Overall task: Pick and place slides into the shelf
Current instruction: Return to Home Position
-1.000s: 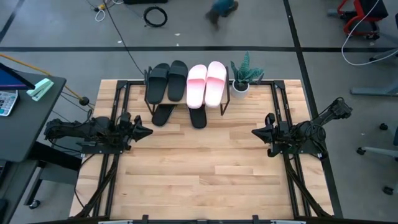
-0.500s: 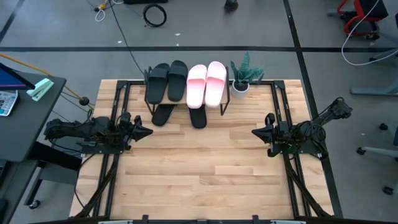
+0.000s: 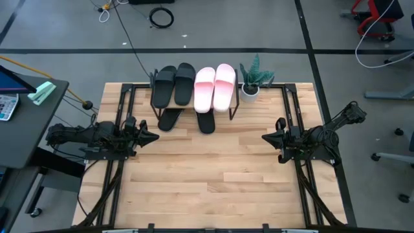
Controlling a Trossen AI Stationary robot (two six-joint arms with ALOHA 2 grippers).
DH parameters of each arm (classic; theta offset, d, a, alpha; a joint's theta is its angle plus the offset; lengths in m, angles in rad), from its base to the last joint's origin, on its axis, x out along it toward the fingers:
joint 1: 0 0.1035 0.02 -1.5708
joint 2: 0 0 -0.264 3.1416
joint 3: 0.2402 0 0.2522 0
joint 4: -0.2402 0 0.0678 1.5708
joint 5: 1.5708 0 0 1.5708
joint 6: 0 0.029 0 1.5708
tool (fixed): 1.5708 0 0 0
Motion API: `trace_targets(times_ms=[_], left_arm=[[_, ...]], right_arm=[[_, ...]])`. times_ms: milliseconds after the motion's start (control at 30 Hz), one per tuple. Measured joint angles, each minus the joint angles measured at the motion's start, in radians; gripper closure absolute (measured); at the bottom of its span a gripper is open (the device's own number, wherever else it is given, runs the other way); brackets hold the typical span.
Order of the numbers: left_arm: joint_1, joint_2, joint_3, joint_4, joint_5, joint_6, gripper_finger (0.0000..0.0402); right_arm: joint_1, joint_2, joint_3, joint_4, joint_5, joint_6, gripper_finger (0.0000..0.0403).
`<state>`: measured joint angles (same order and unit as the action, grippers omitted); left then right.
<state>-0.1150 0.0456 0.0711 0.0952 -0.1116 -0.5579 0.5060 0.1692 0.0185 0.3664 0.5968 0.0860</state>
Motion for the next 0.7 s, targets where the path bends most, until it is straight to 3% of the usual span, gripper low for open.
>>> trace_targets(times_ms=[700], left_arm=[[0.000, 0.000, 0.000, 0.000, 0.000, 0.000, 0.0365]], right_arm=[[0.000, 0.000, 0.000, 0.000, 0.000, 0.000, 0.0386]])
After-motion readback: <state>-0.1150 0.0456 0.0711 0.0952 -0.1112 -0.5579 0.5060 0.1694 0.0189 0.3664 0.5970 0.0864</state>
